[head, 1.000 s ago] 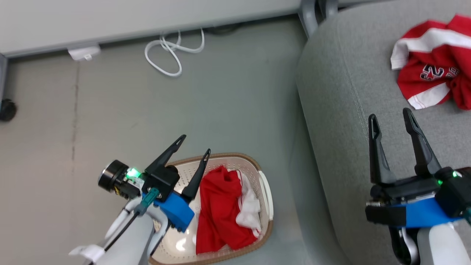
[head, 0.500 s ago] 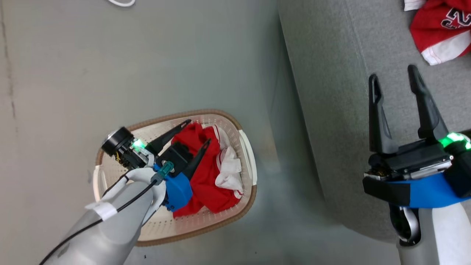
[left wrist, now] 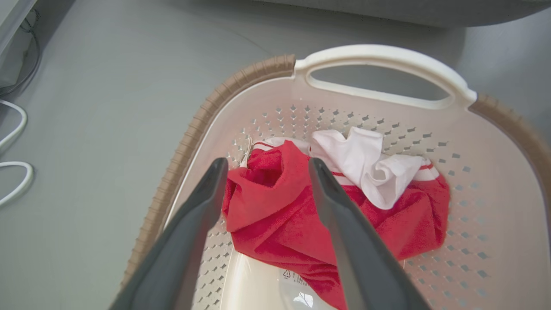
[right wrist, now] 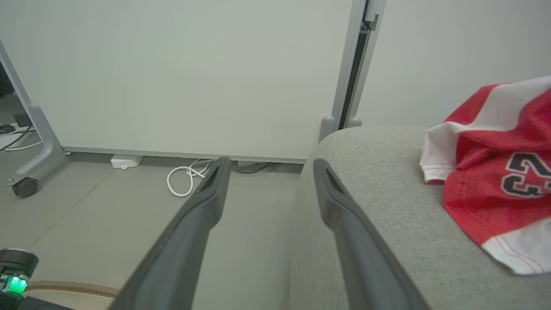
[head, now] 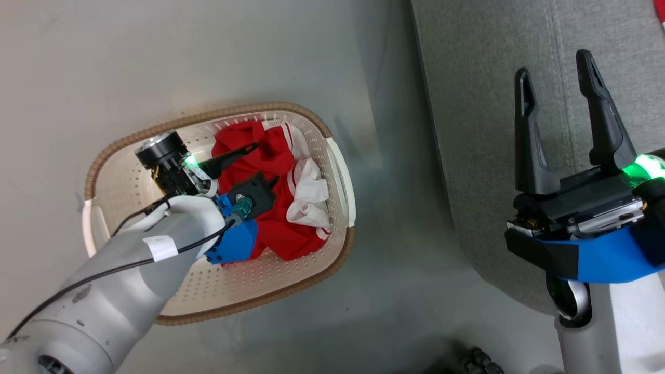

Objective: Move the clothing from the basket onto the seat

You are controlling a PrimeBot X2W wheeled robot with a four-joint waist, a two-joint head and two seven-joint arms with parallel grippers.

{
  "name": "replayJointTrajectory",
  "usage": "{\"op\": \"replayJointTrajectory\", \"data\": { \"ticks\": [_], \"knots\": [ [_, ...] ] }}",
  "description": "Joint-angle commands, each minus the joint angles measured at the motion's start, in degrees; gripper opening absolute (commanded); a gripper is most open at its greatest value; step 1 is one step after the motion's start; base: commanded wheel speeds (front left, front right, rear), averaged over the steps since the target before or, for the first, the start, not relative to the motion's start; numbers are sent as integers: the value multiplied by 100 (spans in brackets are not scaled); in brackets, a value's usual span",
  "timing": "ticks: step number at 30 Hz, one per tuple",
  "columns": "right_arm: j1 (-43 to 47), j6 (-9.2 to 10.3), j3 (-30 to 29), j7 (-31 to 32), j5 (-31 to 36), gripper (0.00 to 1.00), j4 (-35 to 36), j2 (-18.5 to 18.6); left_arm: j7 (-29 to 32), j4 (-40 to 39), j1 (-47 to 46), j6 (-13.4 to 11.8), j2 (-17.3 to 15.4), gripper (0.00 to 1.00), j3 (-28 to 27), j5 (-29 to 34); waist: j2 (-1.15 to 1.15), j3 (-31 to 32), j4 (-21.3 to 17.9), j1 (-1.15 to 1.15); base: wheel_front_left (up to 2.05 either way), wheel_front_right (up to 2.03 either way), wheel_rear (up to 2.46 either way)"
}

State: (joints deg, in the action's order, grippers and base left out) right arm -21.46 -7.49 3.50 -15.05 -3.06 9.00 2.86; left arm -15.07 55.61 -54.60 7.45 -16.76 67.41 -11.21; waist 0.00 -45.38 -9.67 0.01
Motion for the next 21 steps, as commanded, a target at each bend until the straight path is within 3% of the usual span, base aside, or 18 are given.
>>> {"op": "replayJointTrajectory", "data": {
  "ticks": [1, 8, 21],
  "knots": [
    [-112, -1, 13, -20, -9, 100, 55, 5, -15, 77, -165, 3, -29, 100, 134, -40, 0, -110, 11, -1, 0, 0, 0],
    [-76, -1, 20, -19, -101, 100, 137, 4, -15, 558, -611, 3, 41, 100, 564, 103, 0, -469, -141, -1, 0, 0, 0],
    [-11, -1, 24, -19, -159, 100, 221, 4, -15, 1156, -787, 3, 298, 100, 611, 657, 0, -829, -237, -1, 0, 0, 0]
  ]
}}
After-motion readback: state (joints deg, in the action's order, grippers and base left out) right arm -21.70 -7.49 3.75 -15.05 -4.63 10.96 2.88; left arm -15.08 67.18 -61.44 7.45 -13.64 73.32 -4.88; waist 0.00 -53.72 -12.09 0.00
